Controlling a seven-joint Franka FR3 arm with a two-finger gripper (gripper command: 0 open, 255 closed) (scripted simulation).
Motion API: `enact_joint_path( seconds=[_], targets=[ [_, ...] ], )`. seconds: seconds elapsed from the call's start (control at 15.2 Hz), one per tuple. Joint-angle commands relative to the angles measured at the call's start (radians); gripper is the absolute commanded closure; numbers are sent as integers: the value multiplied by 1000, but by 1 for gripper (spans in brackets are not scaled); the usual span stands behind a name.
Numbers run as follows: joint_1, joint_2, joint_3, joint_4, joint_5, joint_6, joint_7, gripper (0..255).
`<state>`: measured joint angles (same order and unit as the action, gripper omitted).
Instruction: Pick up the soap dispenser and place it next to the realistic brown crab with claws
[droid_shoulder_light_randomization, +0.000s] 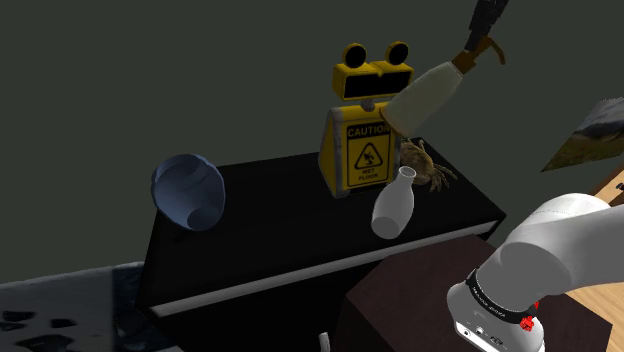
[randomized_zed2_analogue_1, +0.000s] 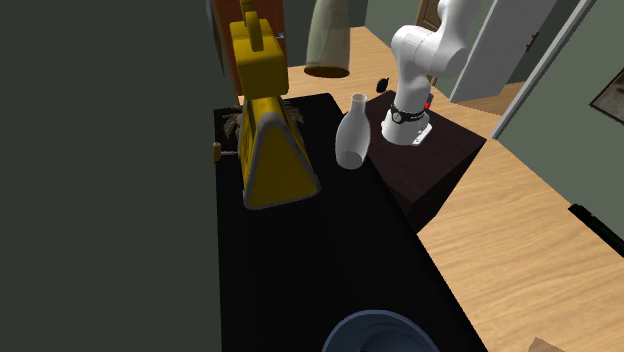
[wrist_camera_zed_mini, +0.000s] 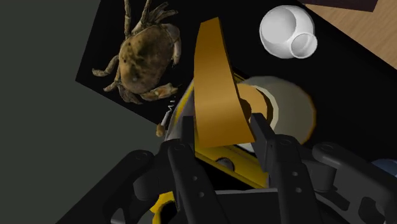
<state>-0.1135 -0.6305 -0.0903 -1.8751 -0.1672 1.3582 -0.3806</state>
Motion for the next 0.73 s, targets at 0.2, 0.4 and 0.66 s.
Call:
enact_joint_path(
  seconds=[0.2, 0.4, 0.66],
  targets=[
    [-18, -61, -67, 33, -44, -78, -99, 255],
    [-23, -83, -87, 27, -59, -89, -127, 255],
    [-25, -121, -90, -58, -63, -42, -118, 255]
  ],
)
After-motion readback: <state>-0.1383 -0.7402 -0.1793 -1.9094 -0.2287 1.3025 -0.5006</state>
